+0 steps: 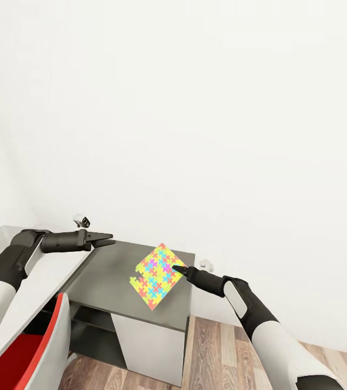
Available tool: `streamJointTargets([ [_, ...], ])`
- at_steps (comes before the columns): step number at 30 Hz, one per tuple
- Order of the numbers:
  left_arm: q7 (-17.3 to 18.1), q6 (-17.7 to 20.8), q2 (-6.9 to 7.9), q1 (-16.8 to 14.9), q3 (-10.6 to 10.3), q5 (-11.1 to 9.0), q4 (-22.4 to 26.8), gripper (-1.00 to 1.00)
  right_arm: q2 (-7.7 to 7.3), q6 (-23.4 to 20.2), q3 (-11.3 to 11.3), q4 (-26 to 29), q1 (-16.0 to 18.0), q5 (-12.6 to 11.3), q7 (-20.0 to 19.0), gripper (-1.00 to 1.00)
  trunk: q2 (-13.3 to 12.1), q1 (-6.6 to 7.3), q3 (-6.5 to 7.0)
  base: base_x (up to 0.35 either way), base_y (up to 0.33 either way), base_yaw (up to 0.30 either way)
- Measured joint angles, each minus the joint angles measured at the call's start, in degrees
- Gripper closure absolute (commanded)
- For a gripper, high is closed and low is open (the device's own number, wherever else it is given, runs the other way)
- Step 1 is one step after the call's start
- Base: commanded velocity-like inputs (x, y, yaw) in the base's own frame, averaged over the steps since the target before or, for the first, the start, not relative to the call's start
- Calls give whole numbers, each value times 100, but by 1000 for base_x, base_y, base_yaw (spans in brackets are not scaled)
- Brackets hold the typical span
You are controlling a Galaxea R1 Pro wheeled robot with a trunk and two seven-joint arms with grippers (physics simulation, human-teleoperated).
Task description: Put all the toys in the child's room - the three board games (two on the bed and one on the table), the two jigsaw puzzles on the table, and the tennis ball on the table - inside the toy box on the table in the child's room.
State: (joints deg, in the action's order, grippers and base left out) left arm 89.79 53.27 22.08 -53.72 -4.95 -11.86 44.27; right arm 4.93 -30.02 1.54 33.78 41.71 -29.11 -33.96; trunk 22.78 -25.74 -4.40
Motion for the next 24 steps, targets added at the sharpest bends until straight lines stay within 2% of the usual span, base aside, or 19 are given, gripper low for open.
streamJointTargets([
  [24, 0, -2, 30, 0, -6, 12, 4, -100, 0, -94, -16, 59, 0, -12, -4, 100, 0, 0, -2, 0, 0, 7],
])
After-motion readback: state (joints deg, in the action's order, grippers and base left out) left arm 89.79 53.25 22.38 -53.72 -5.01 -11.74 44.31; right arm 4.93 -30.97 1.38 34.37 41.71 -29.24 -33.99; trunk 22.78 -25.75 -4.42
